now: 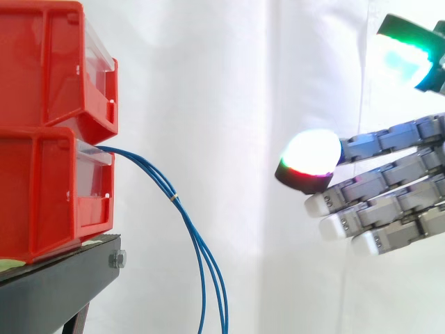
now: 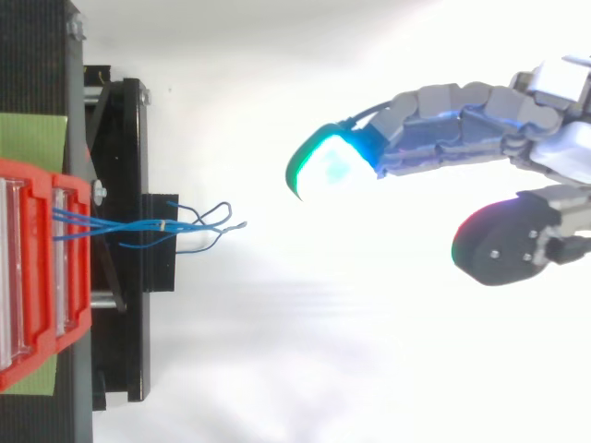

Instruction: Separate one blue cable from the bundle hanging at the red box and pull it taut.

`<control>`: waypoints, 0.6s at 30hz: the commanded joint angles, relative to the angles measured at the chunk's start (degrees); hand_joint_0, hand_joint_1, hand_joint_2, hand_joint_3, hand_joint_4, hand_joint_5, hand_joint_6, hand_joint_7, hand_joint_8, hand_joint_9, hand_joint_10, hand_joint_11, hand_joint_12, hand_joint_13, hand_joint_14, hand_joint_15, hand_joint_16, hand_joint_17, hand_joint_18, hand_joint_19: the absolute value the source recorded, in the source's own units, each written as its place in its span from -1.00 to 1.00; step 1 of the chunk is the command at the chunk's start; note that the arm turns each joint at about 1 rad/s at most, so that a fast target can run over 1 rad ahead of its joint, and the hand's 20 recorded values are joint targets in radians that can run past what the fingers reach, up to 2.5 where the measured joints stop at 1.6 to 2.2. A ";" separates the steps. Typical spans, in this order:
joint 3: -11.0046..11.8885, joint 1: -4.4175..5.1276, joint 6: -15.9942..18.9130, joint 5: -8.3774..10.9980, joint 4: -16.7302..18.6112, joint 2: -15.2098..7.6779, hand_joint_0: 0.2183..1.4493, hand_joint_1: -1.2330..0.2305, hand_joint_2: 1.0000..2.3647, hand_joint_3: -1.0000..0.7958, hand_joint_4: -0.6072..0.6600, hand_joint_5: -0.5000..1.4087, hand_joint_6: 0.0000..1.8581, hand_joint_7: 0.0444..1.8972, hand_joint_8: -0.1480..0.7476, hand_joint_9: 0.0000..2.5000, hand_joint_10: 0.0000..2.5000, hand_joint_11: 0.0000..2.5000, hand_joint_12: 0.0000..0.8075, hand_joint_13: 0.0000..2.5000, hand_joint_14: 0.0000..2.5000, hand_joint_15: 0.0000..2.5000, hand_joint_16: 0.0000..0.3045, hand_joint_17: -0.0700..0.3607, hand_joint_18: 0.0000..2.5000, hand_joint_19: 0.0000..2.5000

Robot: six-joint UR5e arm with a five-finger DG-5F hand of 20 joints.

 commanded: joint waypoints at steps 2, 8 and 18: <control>1.75 -0.14 -0.82 0.72 0.69 -2.38 -0.51 -0.08 -1.00 -0.44 0.38 -0.71 -0.46 -0.29 0.03 -0.67 -1.00 -1.00 -0.20 -0.59 -1.00 -0.92 -0.75 -0.27 -0.63 -0.86; 5.35 -0.67 -0.91 1.42 0.86 -6.42 -0.51 -0.08 -1.00 -0.44 0.39 -0.71 -0.46 -0.29 0.04 -0.66 -1.00 -1.00 -0.21 -0.58 -1.00 -0.92 -0.75 -0.28 -0.61 -0.84; 9.30 -1.02 -3.72 2.21 4.47 -12.13 -0.51 -0.08 -1.00 -0.44 0.40 -0.71 -0.46 -0.29 0.04 -0.65 -1.00 -1.00 -0.21 -0.57 -1.00 -0.91 -0.75 -0.28 -0.61 -0.84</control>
